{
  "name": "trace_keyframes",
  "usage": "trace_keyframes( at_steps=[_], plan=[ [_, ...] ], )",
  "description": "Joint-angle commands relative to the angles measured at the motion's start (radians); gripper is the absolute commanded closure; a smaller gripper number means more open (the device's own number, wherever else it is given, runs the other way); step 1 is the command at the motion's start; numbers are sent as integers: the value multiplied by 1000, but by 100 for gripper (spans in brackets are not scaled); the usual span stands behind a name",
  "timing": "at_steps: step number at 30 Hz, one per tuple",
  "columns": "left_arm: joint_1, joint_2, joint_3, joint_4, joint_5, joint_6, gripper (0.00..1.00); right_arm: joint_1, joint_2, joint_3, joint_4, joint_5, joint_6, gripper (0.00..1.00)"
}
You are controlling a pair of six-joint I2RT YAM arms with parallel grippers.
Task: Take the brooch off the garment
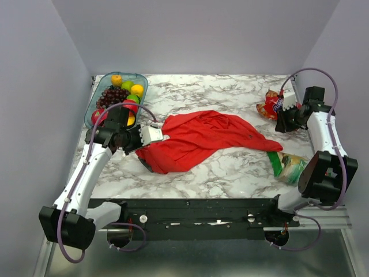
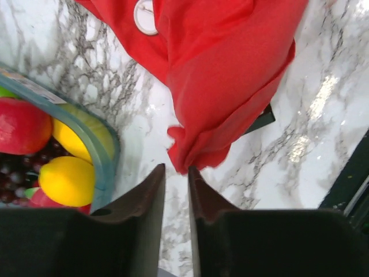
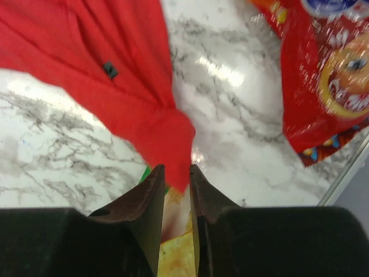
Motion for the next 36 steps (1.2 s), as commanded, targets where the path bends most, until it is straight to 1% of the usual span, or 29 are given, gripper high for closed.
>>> trace_keyframes(
  at_steps=[1, 2, 4, 5, 6, 7, 8, 10, 11, 12, 14, 15, 16, 18, 19, 21, 22, 23, 24, 26, 28, 33, 35, 36],
  plan=[
    [1, 81, 72, 58, 61, -165, 64, -2, 99, 185, -29, -135, 4, 58],
    [1, 125, 84, 69, 67, -193, 62, 9, 127, 213, -34, -186, 5, 57],
    [1, 171, 126, 89, 82, -260, 60, 35, 173, 277, -53, -209, -14, 55],
    [1, 212, 138, 92, 83, -278, 59, 71, 217, 328, -63, -226, -33, 55],
    [1, 232, 155, 105, 78, -298, 58, 94, 234, 345, -70, -235, -60, 55],
    [1, 252, 160, 113, 48, -314, 58, 120, 256, 360, -93, -242, -134, 55],
    [1, 271, 161, 116, 38, -342, 58, 178, 274, 385, -103, -240, -166, 55],
    [1, 324, 186, 93, 23, -357, 58, 235, 346, 421, -132, -211, -235, 56],
    [1, 337, 193, 87, 14, -377, 59, 280, 372, 446, -145, -209, -249, 57],
    [1, 354, 204, 75, 14, -387, 58, 304, 433, 502, -156, -214, -257, 58],
    [1, 361, 210, 69, 20, -405, 59, 360, 492, 555, -158, -225, -248, 58],
    [1, 361, 212, 67, 20, -423, 58, 380, 518, 614, -158, -234, -246, 58],
    [1, 361, 213, 64, 21, -436, 58, 400, 574, 645, -159, -237, -239, 58],
    [1, 363, 219, 51, 23, -466, 58, 459, 630, 716, -158, -255, -213, 57],
    [1, 361, 221, 43, 24, -474, 58, 476, 692, 797, -165, -268, -182, 56],
    [1, 360, 223, 24, 21, -489, 58, 524, 757, 881, -181, -297, -141, 55],
    [1, 355, 223, 20, 20, -500, 58, 539, 788, 970, -204, -303, -109, 54],
    [1, 352, 221, 15, 18, -505, 58, 552, 844, 1006, -213, -304, -93, 54],
    [1, 342, 221, 11, 12, -509, 58, 578, 868, 1041, -221, -298, -82, 54],
    [1, 331, 223, 11, -3, -522, 58, 608, 917, 1090, -236, -289, -61, 54],
    [-1, 315, 227, 12, -22, -531, 58, 622, 929, 1092, -248, -292, -71, 57],
    [-26, 283, 223, 21, -78, -543, 58, 654, 916, 1012, -247, -326, -91, 56],
    [-45, 274, 213, 21, -91, -540, 58, 673, 931, 1023, -244, -295, -82, 56],
    [-50, 269, 207, 20, -89, -542, 58, 677, 938, 1058, -253, -272, -81, 56]
  ],
)
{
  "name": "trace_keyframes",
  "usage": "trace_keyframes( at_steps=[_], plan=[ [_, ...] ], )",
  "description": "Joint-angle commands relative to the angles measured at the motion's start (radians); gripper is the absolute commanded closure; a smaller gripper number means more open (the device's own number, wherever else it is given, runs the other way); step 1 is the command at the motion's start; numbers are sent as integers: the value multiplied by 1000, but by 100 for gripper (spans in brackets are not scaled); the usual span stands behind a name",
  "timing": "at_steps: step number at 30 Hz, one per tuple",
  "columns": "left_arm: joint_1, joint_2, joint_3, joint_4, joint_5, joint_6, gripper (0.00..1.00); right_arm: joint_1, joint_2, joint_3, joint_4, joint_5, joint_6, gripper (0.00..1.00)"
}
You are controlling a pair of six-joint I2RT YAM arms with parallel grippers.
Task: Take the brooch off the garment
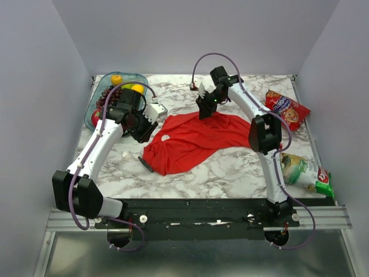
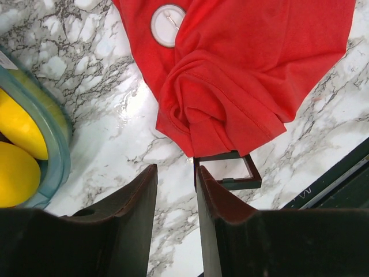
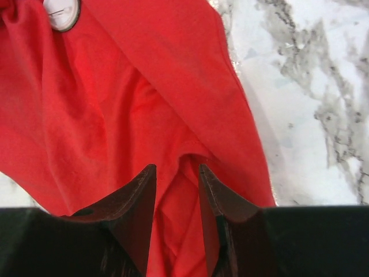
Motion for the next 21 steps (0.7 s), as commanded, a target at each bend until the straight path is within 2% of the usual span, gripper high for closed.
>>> trace_keyframes(
  at_steps=[1, 7, 11, 12, 15, 16, 18, 21],
  plan=[
    [-30, -45, 1, -12, -44, -19, 58, 24, 54, 48, -61, 20, 16, 56],
    [-31, -51, 0, -10, -46, -14, 58, 53, 98, 103, -67, 123, 36, 57],
    [-33, -54, 12, -7, -57, -11, 58, 67, 96, 72, -32, 195, 39, 64],
    [-33, -57, 10, -4, -60, -8, 58, 68, 98, 72, -33, 194, 37, 66],
    [-31, -65, -6, 2, -63, -1, 58, 67, 72, 56, -26, 166, 31, 81],
    [-33, -66, -13, 3, -58, 1, 58, 68, 56, 39, 2, 154, 28, 90],
    [-33, -66, -22, 10, -47, 1, 58, 68, 14, -9, 51, 139, 43, 97],
    [-33, -60, -22, 17, -9, -14, 57, 48, -69, 2, 143, 123, 118, 100]
  ],
)
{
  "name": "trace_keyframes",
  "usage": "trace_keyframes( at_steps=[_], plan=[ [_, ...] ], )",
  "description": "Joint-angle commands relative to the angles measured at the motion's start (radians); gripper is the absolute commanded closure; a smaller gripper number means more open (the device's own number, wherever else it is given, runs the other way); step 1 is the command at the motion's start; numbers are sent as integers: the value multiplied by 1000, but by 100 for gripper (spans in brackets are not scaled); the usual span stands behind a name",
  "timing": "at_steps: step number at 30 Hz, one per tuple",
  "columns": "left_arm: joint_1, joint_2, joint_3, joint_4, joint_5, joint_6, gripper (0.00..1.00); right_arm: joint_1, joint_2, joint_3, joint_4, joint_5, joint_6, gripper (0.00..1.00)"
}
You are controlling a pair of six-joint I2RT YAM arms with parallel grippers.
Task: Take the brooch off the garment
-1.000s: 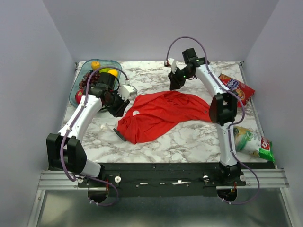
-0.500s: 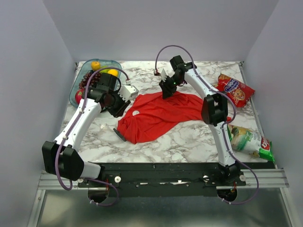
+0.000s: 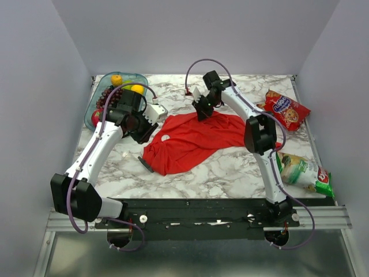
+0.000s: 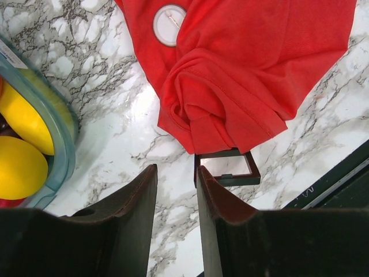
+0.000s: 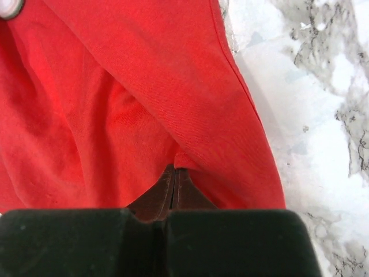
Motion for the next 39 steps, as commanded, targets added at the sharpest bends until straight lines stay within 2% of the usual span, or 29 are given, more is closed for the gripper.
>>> trace_keyframes(
  at_steps=[1, 5, 12, 14, 19, 26, 33, 37, 39],
  plan=[
    [0, -16, -11, 19, 42, -14, 58, -25, -162, 28, 148, -37, 100, 100],
    [-2, 3, -18, 40, 97, -24, 57, -80, -297, -7, 237, -87, 212, 100],
    [-8, 120, 22, 112, 176, -83, 55, -149, -491, -173, 298, -99, 246, 100],
    [-15, 155, 36, 146, 188, -118, 55, -154, -509, -199, 297, -97, 254, 100],
    [-25, 281, 109, 278, 185, -326, 55, -158, -532, -233, 297, -94, 260, 100],
    [-60, 451, 269, 306, 327, -399, 53, -158, -536, -231, 297, -48, 265, 100],
    [-166, 592, 349, 269, 220, -414, 56, -160, -545, -245, 306, -31, 282, 100],
    [-198, 605, 317, 267, 148, -437, 58, -163, -548, -247, 307, -28, 283, 100],
    [-204, 596, 295, 286, 50, -460, 58, -164, -545, -245, 307, -28, 286, 100]
  ],
)
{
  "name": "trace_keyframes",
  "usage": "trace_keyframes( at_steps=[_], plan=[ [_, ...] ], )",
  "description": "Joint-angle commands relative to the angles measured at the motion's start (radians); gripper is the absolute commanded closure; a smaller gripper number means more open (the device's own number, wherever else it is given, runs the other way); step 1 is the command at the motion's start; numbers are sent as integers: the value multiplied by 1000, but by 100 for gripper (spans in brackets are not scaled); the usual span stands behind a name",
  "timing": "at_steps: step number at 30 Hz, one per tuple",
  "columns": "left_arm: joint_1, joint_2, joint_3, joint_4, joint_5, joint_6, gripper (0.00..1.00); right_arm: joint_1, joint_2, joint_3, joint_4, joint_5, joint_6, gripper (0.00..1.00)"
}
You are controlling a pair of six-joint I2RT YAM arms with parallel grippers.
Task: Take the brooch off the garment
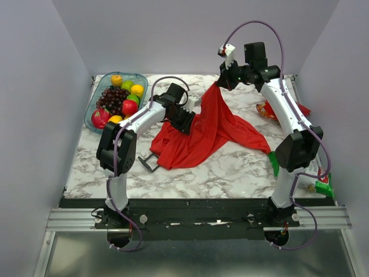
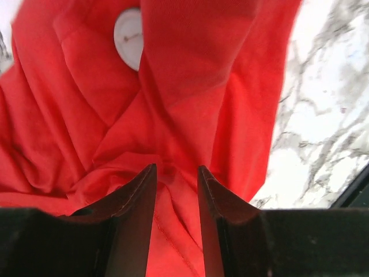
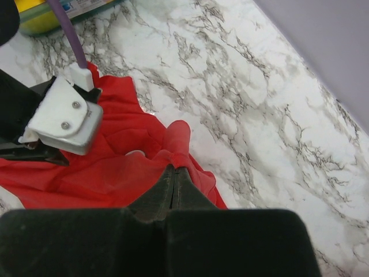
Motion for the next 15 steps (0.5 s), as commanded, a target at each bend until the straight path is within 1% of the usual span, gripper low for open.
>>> trace_keyframes(
  at_steps=[1, 3, 9, 15],
  plan=[
    [-7, -10, -48, -4, -176, -64, 58, -5, -15, -5, 14, 16, 19, 100],
    [-5, -15, -58, 5, -234, -79, 58, -7, -13, -5, 12, 16, 19, 100],
    [-5, -33, -77, 7, -336, -104, 58, -14, -15, -16, 12, 21, 16, 100],
    [-2, -93, -118, 20, -324, -101, 58, -19, -23, -28, 15, 32, 16, 99]
  ],
)
